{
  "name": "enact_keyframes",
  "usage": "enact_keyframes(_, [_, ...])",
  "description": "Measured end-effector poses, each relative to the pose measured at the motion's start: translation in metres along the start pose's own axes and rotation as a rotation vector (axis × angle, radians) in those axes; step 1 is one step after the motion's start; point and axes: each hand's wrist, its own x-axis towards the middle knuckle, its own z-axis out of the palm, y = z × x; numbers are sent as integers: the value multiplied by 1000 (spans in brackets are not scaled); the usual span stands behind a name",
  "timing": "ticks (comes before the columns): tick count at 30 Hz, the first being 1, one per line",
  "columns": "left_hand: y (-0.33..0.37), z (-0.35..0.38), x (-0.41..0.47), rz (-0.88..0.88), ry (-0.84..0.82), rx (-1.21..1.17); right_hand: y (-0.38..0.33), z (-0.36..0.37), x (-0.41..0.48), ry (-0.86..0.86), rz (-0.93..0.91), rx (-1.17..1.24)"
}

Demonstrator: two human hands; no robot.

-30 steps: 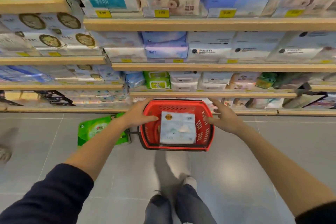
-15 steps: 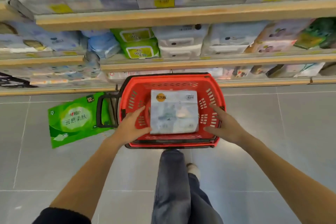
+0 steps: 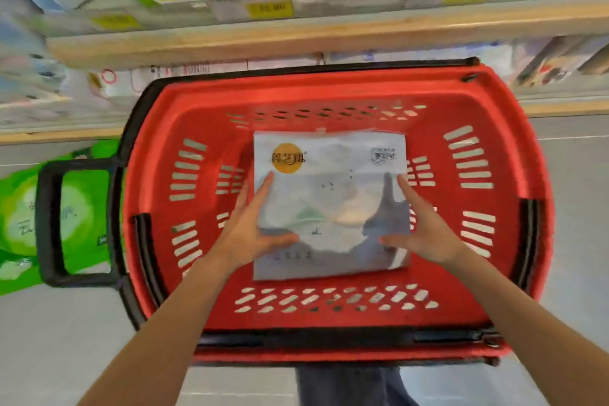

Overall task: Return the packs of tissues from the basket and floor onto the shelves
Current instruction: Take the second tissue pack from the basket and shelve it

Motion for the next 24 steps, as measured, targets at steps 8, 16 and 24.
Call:
enact_keyframes(8, [-12,15,14,1,54,-19,17,25,22,-1,-13,147])
enact_keyframes(16, [-5,2,12,-30,42,-91,17,22,22,26,61,153])
enact_keyframes(24, [0,-6,2,0,33,-51,-3,17,1,50,31,32])
